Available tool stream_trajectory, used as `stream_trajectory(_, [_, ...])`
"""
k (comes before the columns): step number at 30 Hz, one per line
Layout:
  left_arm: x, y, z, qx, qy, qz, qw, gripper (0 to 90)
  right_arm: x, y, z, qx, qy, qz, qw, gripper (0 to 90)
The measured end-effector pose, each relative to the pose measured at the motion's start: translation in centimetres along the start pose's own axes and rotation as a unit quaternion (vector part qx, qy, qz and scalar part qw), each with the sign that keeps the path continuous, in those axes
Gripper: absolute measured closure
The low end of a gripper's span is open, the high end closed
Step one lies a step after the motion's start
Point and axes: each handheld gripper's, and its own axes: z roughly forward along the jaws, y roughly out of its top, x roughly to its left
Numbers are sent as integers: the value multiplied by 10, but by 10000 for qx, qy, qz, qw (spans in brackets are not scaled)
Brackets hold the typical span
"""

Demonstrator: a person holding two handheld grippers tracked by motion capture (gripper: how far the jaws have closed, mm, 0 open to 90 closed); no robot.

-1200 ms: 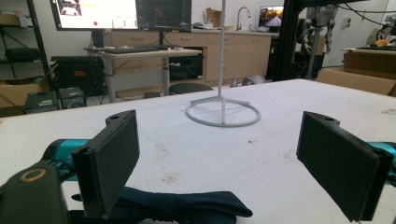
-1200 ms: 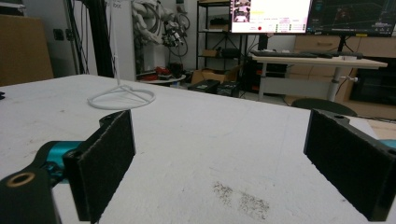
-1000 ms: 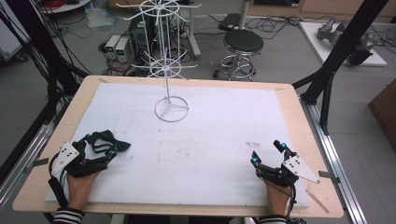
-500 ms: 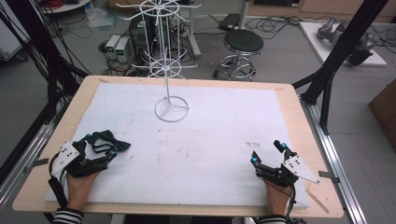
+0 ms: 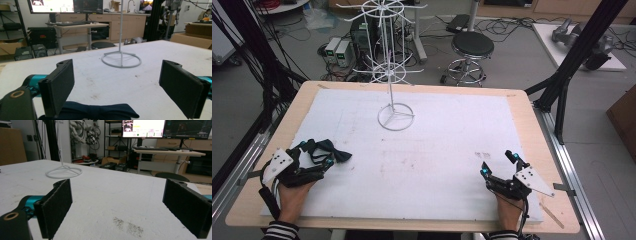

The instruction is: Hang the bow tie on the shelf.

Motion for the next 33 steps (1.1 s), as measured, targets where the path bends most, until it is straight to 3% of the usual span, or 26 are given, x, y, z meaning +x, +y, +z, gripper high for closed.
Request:
stream_trajectory(13, [14, 21, -4, 220, 91, 67, 9997, 134, -1, 0, 0, -22, 4, -8, 10000, 80])
stream_trajectory(21, [27, 27, -4, 564, 186, 33, 9982, 136, -1, 0, 0, -18, 3, -4, 10000, 80])
stream_trajectory(30, [42, 32, -2, 1012, 318, 22, 9944, 136, -1, 0, 0, -22, 2, -4, 10000, 80])
stream_trajectory(32, [45, 34, -2, 1131, 328, 29, 9930, 138, 0, 0, 0, -23, 1, -11, 10000, 80])
stream_trajectory(33, [49, 35, -1, 1305, 321, 18, 9909, 139, 0, 0, 0, -23, -3, -13, 10000, 80])
